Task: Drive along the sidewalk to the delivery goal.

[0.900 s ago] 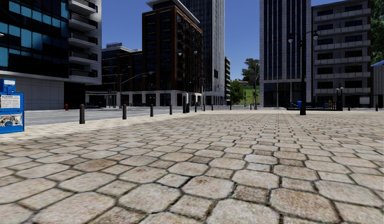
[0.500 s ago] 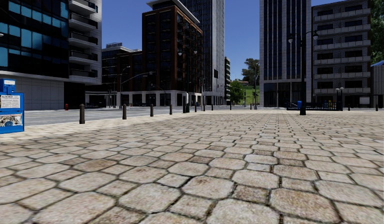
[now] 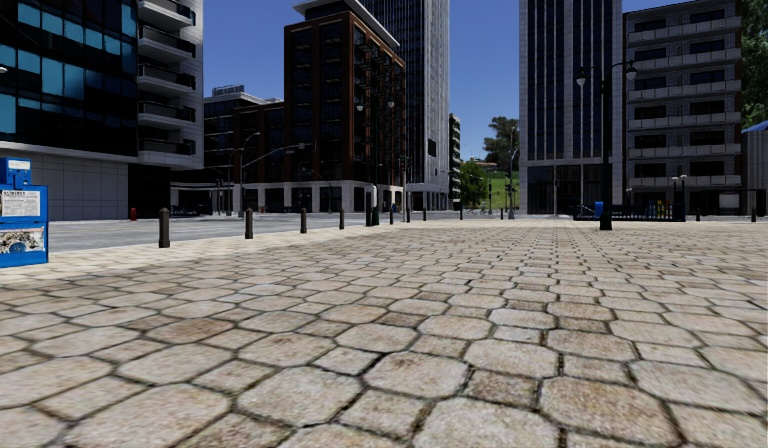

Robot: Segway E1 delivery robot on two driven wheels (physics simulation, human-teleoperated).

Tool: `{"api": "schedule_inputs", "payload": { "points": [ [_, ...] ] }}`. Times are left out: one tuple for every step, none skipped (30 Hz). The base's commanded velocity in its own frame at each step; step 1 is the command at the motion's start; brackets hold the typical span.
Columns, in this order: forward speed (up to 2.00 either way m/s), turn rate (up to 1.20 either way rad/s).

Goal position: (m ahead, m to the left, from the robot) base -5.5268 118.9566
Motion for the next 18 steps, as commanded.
{"api": "schedule_inputs", "payload": {
  "points": [
    [0.0,0.0],
    [0.0,0.0],
    [0.0,0.0],
    [0.0,0.05],
    [0.0,0.23],
    [0.0,0.23],
    [0.0,0.34],
    [0.0,0.59],
    [0.0,0.74],
    [0.0,0.8],
    [0.0,0.84],
    [0.0,0.84],
    [0.0,0.92],
    [0.0,0.97],
    [0.0,1.0],
    [0.0,1.01],
    [0.0,1.01],
    [0.0,1.01]
  ]
}}
